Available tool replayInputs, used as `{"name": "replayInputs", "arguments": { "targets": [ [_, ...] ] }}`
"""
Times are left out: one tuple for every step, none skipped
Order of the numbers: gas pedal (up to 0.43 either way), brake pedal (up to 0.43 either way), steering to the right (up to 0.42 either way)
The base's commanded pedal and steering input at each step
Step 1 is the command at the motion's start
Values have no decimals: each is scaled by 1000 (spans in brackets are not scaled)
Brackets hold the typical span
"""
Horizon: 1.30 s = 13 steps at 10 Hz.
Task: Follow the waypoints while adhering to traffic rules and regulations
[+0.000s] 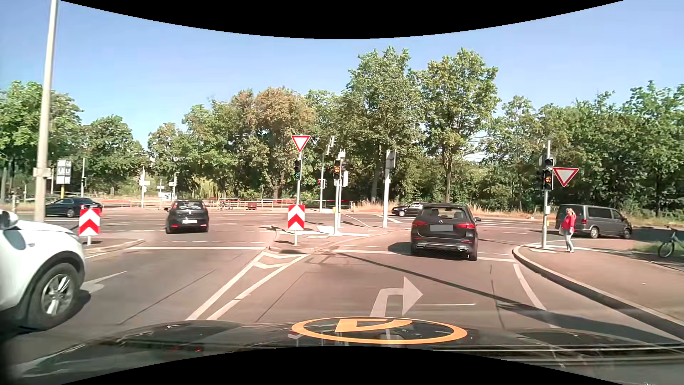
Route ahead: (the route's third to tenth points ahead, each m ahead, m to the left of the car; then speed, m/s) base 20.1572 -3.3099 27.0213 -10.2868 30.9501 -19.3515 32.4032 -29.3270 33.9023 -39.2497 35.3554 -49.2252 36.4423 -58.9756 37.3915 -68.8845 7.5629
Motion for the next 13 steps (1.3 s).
{"name": "replayInputs", "arguments": {
  "targets": [
    [47,0,107],
    [59,0,111],
    [59,0,115],
    [59,0,118],
    [59,0,124],
    [59,0,130],
    [59,0,135],
    [59,0,144],
    [59,0,151],
    [67,0,155],
    [79,0,161],
    [87,0,169],
    [87,0,178]
  ]
}}
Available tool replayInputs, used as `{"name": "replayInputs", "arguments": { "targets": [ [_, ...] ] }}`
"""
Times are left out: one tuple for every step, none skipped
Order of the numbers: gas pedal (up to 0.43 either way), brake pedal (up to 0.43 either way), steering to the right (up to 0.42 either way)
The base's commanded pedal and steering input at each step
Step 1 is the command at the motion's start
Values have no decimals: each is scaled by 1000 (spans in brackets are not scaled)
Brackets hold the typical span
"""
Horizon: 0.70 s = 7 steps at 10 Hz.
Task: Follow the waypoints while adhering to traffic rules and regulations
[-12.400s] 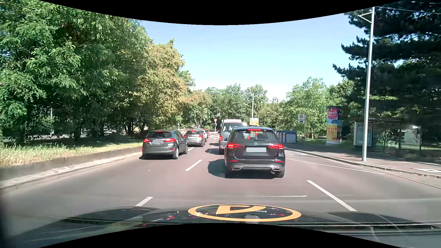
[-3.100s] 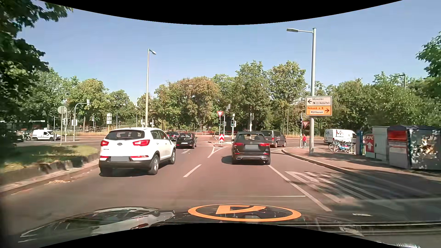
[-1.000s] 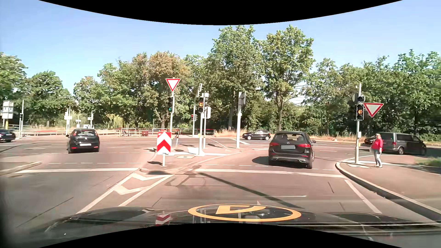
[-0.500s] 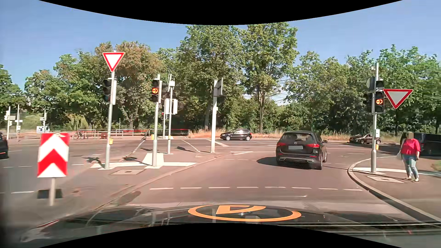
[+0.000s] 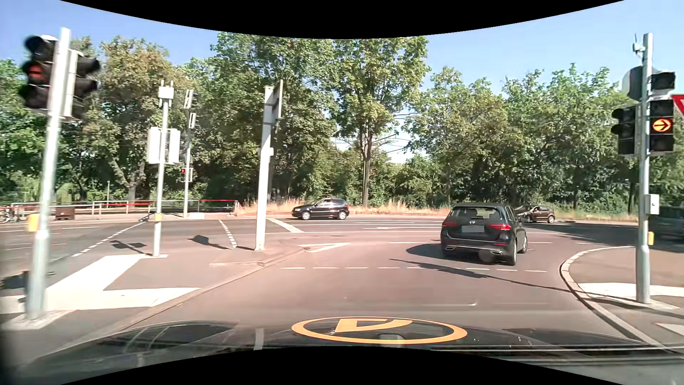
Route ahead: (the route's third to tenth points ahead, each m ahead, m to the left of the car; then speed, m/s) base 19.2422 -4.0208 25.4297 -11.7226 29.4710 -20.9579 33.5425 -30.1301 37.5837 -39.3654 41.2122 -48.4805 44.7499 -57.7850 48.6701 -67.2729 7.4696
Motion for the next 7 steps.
{"name": "replayInputs", "arguments": {
  "targets": [
    [87,0,188],
    [87,0,195],
    [87,0,199],
    [87,0,208],
    [87,0,216],
    [87,0,223],
    [87,0,229]
  ]
}}
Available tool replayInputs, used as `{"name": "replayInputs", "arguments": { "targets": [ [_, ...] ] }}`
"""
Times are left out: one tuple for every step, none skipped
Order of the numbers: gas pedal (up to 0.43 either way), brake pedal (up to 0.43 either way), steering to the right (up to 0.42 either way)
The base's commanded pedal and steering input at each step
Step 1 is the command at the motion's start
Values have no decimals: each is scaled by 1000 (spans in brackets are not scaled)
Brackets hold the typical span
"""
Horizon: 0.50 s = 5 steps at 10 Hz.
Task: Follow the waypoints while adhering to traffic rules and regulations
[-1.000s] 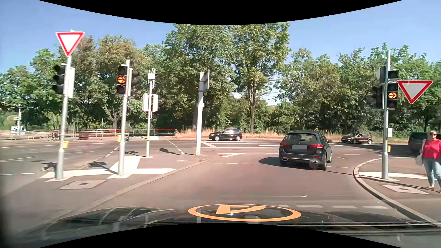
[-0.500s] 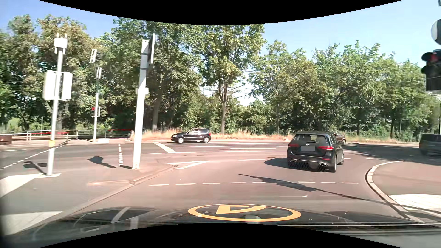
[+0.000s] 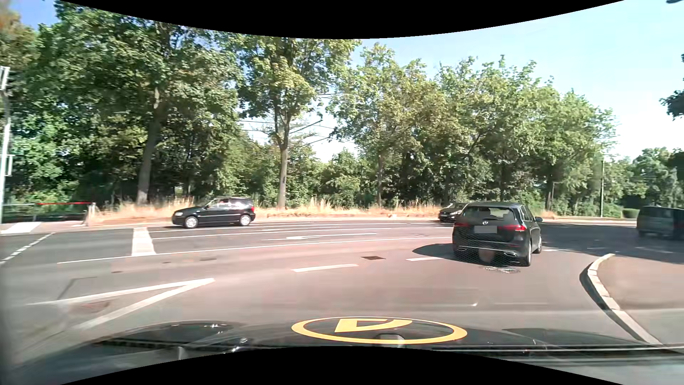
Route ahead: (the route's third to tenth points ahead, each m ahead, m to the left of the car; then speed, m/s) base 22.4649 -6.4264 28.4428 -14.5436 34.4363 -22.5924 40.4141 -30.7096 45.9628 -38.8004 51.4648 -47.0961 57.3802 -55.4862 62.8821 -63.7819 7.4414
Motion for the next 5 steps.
{"name": "replayInputs", "arguments": {
  "targets": [
    [87,0,238],
    [87,0,242],
    [87,0,243],
    [87,0,246],
    [110,0,250]
  ]
}}
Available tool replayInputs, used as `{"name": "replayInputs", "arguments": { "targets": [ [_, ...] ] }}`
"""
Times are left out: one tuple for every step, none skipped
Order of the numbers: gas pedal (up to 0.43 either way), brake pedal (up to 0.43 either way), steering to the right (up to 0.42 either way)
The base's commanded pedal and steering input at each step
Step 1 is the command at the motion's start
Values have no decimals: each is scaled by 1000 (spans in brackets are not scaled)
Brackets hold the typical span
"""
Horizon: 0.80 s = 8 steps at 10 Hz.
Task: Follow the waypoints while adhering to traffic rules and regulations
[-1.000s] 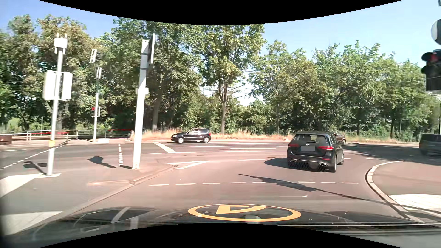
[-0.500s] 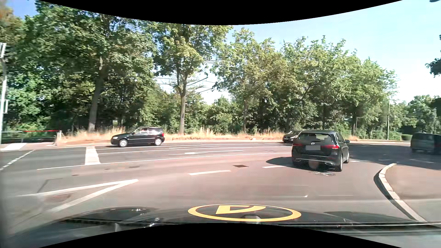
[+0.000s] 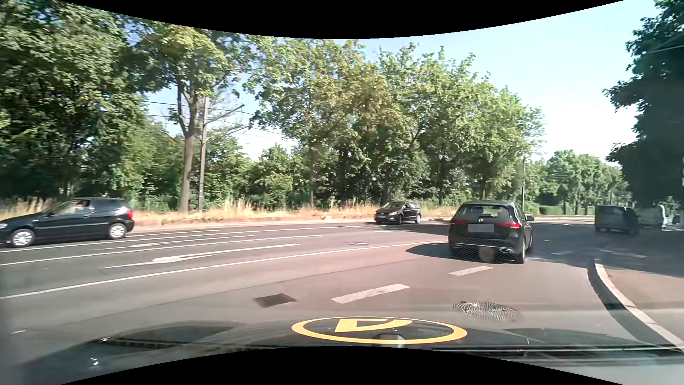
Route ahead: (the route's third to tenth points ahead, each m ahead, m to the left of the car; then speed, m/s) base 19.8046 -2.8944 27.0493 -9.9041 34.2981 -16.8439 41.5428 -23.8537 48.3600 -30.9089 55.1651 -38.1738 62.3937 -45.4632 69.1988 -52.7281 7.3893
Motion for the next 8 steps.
{"name": "replayInputs", "arguments": {
  "targets": [
    [130,0,251],
    [138,0,251],
    [157,0,251],
    [177,0,250],
    [177,0,249],
    [197,0,247],
    [240,0,238],
    [240,0,227]
  ]
}}
